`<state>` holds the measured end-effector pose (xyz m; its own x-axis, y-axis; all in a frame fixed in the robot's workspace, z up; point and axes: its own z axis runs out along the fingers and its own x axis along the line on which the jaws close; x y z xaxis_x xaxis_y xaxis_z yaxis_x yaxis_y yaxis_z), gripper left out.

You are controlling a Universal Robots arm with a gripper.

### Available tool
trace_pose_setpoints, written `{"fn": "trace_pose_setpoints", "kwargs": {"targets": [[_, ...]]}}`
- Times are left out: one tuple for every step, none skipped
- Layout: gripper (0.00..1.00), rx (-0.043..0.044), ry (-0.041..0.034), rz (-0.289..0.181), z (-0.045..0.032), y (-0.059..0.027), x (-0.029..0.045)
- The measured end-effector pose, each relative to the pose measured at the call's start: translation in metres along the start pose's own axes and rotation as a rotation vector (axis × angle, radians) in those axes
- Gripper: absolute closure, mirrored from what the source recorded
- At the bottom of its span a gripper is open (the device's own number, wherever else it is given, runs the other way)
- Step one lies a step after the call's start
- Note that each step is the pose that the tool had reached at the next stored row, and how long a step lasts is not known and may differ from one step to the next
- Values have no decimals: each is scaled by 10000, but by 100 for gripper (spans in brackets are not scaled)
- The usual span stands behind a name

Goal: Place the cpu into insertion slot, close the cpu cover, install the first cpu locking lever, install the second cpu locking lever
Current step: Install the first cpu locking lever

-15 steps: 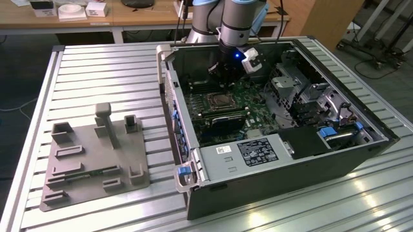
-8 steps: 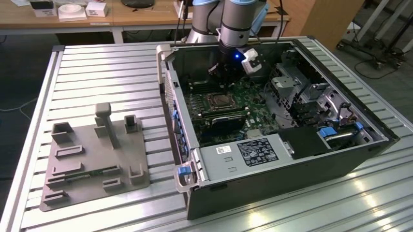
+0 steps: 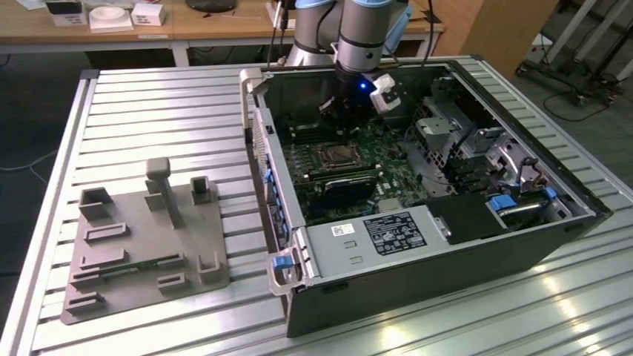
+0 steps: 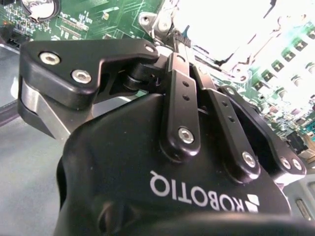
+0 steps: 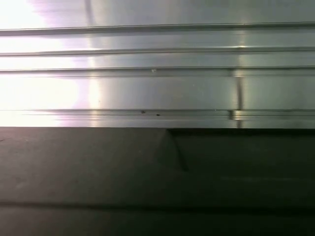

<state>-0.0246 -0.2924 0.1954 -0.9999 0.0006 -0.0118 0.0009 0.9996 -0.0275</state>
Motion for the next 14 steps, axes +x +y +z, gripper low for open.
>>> {"fn": "trace_pose_setpoints", "kwargs": {"targets": [[90,-20,0,-3,0,2,0],[90,-38,1,-7,-2,3,2],[90,-59,2,-11,-2,4,2],[90,-80,3,-17,-3,6,2],[90,-103,4,-22,-4,7,3],[90,-125,7,-28,-6,6,4],[90,-148,8,-32,-5,8,4],[90,-171,9,-36,-7,8,5],[90,-198,8,-37,-6,9,4],[90,-221,5,-36,-6,10,3],[90,-236,4,-35,-6,11,3],[90,-242,2,-35,-6,12,2],[90,-250,-1,-36,-3,17,-2],[90,-254,-4,-37,-8,15,-2]]}}
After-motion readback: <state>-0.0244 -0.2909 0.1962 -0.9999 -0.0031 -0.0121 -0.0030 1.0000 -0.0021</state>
